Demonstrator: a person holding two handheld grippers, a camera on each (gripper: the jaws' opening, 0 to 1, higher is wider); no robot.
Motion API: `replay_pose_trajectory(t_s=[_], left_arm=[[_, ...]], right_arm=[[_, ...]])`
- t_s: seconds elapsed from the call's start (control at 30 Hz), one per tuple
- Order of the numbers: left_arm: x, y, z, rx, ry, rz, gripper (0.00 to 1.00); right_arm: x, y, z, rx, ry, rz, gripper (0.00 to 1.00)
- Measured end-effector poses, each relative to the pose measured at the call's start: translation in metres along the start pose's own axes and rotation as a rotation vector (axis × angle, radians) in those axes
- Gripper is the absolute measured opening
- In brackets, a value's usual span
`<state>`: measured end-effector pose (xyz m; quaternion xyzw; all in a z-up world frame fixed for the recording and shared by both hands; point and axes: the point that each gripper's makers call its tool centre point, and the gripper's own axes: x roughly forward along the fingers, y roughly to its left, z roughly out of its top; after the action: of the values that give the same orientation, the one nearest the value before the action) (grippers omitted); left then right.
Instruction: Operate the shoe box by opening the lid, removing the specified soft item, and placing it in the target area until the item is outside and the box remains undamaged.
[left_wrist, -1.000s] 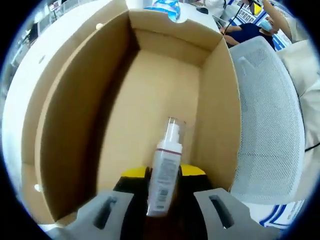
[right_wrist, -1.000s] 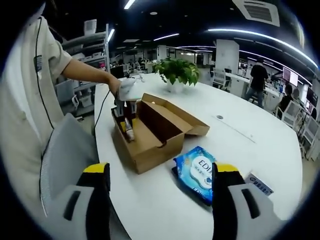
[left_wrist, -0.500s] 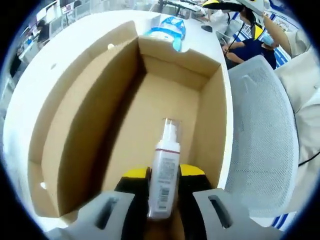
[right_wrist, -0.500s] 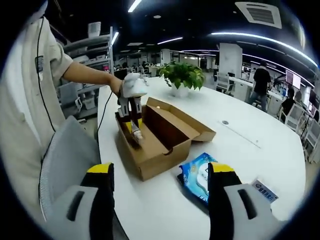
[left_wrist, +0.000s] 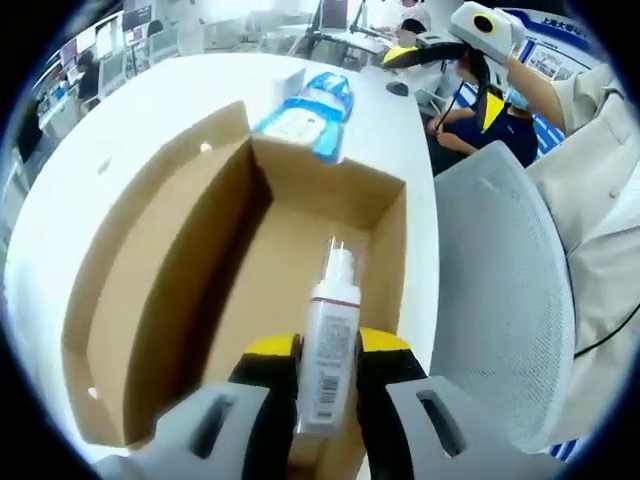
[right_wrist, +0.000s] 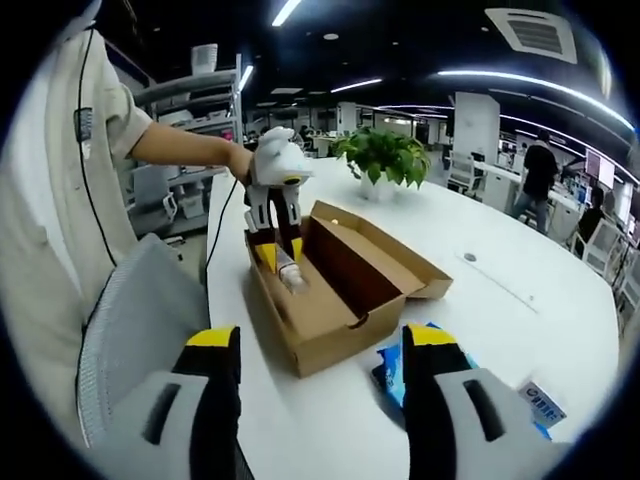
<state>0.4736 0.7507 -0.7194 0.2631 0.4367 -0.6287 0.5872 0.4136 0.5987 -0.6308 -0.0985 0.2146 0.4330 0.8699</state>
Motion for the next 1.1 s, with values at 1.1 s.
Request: replay_pose_trajectory(t_s=[1.1], left_arm=[[-0.003, -0.08, 0.072, 0.199, -0.186, -0.157, 0.19]], right_arm=[[0.038, 0.044, 0.01, -0.131, -0.01, 0.123, 0.26]])
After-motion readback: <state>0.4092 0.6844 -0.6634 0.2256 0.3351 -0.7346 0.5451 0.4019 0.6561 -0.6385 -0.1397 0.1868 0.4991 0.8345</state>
